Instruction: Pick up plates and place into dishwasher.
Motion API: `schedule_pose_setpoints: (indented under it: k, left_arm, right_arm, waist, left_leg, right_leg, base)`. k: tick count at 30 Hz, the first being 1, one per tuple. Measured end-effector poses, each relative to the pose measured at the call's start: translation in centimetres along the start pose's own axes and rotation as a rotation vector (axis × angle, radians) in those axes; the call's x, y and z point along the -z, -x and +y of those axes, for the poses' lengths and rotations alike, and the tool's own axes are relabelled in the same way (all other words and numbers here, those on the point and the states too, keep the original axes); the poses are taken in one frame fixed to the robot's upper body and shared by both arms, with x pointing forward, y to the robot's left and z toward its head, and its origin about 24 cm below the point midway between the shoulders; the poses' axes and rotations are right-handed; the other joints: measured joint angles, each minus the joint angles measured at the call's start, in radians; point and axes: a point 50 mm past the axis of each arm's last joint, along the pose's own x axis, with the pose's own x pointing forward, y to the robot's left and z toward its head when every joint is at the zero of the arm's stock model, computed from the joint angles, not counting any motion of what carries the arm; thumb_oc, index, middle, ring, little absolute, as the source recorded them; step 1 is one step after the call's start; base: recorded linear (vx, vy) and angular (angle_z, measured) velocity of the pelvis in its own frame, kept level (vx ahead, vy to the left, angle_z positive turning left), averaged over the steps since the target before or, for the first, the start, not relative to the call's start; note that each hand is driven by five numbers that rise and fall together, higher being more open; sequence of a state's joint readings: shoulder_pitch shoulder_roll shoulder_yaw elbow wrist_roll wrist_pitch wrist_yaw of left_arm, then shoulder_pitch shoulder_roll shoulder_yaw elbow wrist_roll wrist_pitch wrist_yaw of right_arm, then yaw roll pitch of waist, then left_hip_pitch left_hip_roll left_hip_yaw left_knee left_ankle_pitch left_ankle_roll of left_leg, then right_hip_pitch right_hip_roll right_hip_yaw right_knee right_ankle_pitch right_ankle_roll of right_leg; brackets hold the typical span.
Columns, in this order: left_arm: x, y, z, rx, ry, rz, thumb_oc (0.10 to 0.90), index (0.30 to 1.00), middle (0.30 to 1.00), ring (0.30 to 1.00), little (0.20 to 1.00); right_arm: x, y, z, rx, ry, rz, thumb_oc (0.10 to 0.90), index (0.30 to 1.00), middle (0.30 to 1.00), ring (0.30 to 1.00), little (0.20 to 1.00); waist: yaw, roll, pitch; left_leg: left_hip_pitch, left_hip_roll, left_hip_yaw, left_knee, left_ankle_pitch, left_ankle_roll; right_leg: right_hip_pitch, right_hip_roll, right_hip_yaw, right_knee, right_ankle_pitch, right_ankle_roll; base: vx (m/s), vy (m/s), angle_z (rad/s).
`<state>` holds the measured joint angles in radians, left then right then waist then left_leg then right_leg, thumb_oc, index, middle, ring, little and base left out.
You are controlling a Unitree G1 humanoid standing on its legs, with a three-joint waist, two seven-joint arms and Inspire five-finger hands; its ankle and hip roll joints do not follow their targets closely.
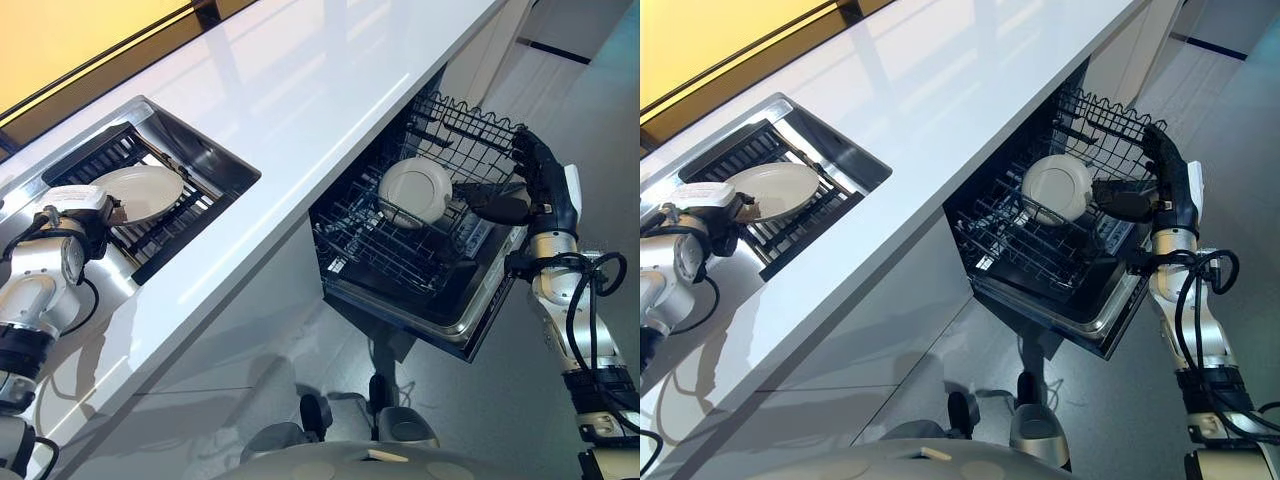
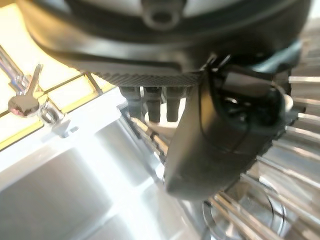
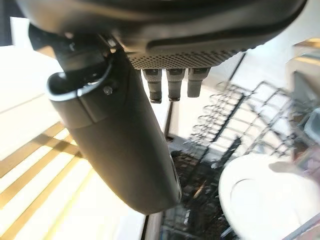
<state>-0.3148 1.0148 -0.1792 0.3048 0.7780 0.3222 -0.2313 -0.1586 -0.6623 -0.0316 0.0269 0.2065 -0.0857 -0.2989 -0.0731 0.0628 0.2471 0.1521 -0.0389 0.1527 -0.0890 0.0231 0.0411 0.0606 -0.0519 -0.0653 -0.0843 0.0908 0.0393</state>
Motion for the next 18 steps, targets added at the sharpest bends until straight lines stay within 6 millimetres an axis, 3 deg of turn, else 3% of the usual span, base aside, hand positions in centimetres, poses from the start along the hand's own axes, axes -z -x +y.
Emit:
schedule_pose_setpoints:
  k: [3, 8, 18]
  left_arm:
    - [0.29, -0.17, -0.57, -0.118, 0.055, 0.002, 0.100, 0.300, 0.300, 0.300, 0.200]
    - [0.26, 0.32, -0.36, -0.311, 0.095, -0.041, 0.100, 0.300, 0.300, 0.300, 0.200]
    - [-0.58, 0.83, -0.54, -0.367, 0.137, -0.094, 0.100, 0.300, 0.300, 0.300, 0.200]
  right_arm:
    - [-1.39, 0.01, 0.20, -0.008, -0.024, -0.087, 0.800, 0.900, 0.900, 0.900, 0.900]
    - [-1.46, 0.20, 0.13, -0.009, -0.009, -0.108, 0.800, 0.900, 0.900, 0.900, 0.900]
    - [-1.12, 0.78, -0.41, 0.007, -0.002, -0.103, 0.800, 0.900, 0.900, 0.900, 0.900]
  waist:
    - [0.000, -0.006, -0.002]
    - [0.000, -0.034, -0.014]
    - [0.006, -0.038, -0.017]
  left_leg:
    - [0.004, 0.002, 0.010, 0.000, -0.001, -0.001]
    - [0.011, 0.006, 0.020, 0.000, -0.005, -0.006]
    - [0.011, 0.009, -0.013, 0.000, -0.005, -0.007]
  right_leg:
    - [0.000, 0.003, 0.009, 0.000, 0.002, 0.000]
    - [0.000, 0.009, 0.027, -0.003, 0.003, -0.001]
    - [0.011, 0.010, 0.017, -0.006, 0.002, -0.002]
  base:
    - [-0.02, -0.055, -0.09]
    - [-0.01, -0.081, -0.11]
    - [-0.03, -0.100, 0.05]
